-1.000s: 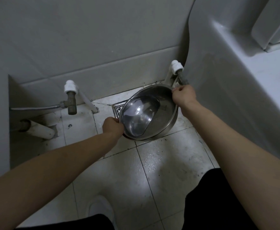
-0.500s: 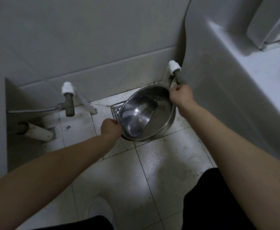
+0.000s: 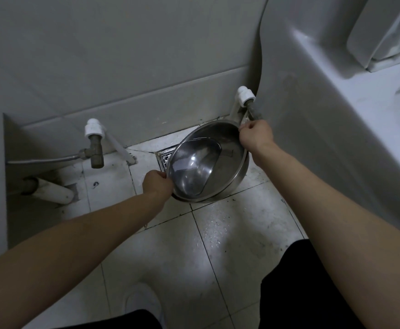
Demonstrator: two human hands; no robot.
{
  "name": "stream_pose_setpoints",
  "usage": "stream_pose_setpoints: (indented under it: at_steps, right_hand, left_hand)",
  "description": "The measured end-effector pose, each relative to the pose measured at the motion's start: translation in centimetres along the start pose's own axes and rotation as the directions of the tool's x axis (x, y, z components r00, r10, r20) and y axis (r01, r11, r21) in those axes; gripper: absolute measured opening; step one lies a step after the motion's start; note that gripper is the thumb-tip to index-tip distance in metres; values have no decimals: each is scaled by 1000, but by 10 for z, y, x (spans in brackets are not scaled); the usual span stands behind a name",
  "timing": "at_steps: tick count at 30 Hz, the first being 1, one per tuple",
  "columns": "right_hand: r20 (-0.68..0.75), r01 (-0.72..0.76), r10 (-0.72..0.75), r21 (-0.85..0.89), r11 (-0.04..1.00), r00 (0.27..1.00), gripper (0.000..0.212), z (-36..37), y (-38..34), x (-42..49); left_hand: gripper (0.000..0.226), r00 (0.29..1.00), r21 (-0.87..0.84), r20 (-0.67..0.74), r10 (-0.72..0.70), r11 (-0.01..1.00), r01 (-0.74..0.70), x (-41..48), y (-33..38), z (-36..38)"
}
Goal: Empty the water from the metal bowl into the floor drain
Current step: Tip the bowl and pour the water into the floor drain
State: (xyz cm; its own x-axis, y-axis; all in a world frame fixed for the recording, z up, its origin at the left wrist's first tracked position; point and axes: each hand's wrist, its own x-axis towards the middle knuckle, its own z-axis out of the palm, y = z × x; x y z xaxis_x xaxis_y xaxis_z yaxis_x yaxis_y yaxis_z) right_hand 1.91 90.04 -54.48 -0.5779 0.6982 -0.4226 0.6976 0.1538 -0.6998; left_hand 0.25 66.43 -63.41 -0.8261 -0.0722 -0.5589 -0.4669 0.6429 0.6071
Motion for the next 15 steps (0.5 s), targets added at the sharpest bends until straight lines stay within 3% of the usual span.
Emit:
stream_pose_setpoints:
  at_steps: [15]
  right_hand:
    - [-3,0,-1,-12,1000,1000,32,0,-1,-1]
  left_hand:
    - [21,1000,-9,-7,-4,1000,4,0,0,1]
